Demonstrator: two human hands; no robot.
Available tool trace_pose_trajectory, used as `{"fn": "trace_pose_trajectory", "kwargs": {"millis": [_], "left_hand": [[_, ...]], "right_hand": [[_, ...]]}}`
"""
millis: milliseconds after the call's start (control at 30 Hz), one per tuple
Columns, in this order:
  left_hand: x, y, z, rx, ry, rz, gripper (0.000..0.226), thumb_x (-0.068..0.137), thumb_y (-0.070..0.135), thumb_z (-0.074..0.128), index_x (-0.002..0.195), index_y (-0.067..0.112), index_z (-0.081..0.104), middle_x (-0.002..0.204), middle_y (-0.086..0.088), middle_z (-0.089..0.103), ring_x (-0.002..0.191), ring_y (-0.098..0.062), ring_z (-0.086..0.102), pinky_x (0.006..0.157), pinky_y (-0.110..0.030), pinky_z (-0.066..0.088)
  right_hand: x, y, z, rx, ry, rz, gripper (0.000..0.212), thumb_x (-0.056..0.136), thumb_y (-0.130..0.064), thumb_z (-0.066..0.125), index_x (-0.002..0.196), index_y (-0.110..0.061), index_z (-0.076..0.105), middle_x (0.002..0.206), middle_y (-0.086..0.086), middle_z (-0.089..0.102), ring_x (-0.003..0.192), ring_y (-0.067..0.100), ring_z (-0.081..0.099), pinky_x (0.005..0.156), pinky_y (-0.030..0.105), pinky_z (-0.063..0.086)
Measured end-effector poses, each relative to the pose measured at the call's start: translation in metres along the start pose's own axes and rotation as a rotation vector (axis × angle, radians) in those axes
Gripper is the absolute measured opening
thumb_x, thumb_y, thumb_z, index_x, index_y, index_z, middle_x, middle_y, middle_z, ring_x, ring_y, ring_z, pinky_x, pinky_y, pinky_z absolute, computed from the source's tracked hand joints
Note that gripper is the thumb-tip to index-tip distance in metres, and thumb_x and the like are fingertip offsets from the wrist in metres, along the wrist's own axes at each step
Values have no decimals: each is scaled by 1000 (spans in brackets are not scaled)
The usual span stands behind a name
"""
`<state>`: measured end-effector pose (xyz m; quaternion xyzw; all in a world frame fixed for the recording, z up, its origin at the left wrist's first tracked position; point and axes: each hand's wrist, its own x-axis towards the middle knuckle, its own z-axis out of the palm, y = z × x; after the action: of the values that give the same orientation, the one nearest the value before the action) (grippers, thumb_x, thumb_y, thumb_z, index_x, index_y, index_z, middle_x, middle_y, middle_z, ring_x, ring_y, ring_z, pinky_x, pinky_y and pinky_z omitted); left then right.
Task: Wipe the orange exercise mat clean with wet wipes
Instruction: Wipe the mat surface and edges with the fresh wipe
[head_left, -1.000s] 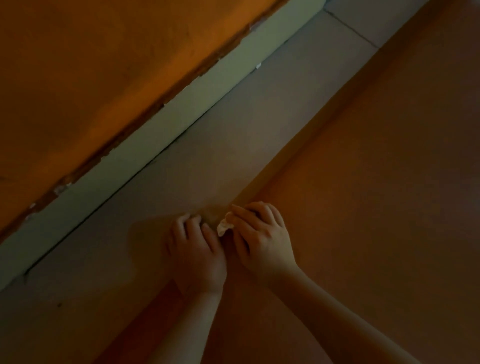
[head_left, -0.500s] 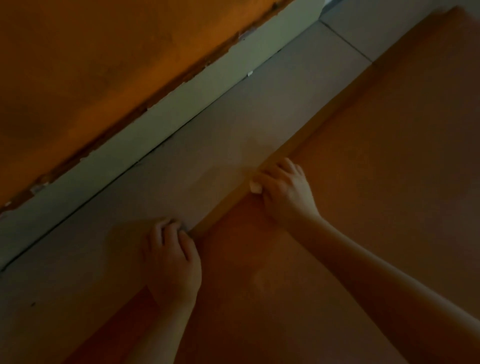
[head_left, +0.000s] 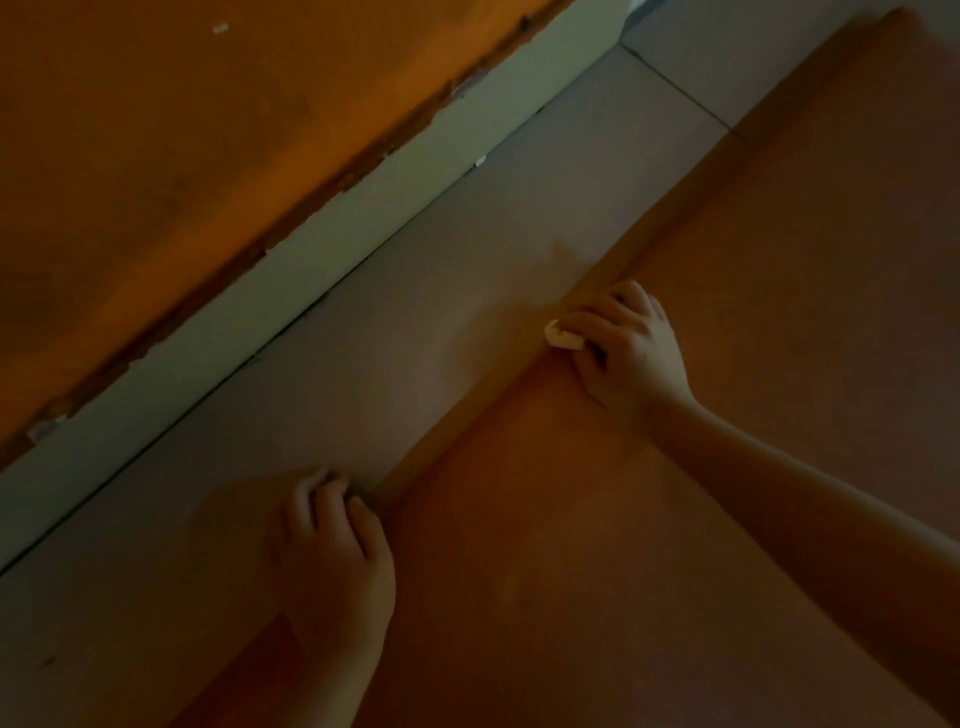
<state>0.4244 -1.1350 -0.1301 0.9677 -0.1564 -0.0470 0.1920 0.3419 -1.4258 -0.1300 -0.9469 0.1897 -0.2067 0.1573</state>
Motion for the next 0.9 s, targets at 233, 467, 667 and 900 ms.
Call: {"fn": "trace_pose_trajectory", "kwargs": {"millis": [233,467,667,900], "left_hand": [[29,91,16,-220,43,142,37,90,25,35,105,6,64,115,-13,55,103,-29,53,85,-40,44],[58,156,67,-110,35,33,29,91,22,39,103,11,64,111,-6,58,99,-28,54,84,-39,37],[57,157,67,-38,47,89,28,90,21,40,100,8,63,109,-9,59,96,-29,51,83,-40,36],[58,158,67,12,1,89,28,89,22,41,99,8,64,111,-9,59,94,-30,52,81,-42,39]], "right_hand": [[4,-2,1,-1,17,18,20,86,-29,59,89,-14,72,93,-1,68,87,26,55,72,39,46],[4,-3,-1,31,22,29,29,93,-36,52,87,-16,74,91,-2,69,86,23,53,73,33,41],[2,-3,0,-2,30,34,22,91,-23,54,83,-13,71,94,-2,69,88,21,50,73,32,39],[2,-2,1,2,19,56,16,90,-22,59,97,-17,73,97,-4,69,87,20,51,72,31,40]]}}
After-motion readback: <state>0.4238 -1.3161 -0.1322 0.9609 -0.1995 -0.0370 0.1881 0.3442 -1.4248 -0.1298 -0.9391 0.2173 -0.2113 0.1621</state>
